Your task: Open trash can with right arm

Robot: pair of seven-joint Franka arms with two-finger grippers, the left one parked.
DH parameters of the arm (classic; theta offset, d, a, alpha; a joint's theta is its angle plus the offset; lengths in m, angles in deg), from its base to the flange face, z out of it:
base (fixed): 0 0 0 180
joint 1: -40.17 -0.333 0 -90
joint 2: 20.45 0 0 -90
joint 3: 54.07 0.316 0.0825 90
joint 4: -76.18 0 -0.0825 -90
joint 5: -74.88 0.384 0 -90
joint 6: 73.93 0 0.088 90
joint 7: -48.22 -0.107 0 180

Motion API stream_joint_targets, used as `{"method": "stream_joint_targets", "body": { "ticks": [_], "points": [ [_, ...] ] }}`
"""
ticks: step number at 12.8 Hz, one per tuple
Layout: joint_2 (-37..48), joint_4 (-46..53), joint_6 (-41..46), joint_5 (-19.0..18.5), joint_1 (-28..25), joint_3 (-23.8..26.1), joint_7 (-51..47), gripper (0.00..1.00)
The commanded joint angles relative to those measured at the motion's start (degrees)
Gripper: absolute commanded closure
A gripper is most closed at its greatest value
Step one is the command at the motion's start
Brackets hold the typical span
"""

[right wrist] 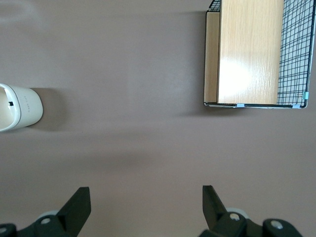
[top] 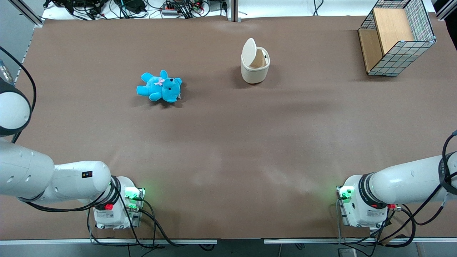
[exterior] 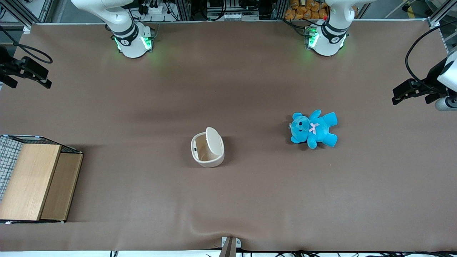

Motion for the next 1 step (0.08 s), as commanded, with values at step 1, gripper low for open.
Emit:
{"method": "stream_joint_targets", "body": {
  "ticks": [1],
  "points": [
    [2.6, -2.1, -0.1, 0.8, 0.7, 0.5, 0.9, 0.00]
  ]
}}
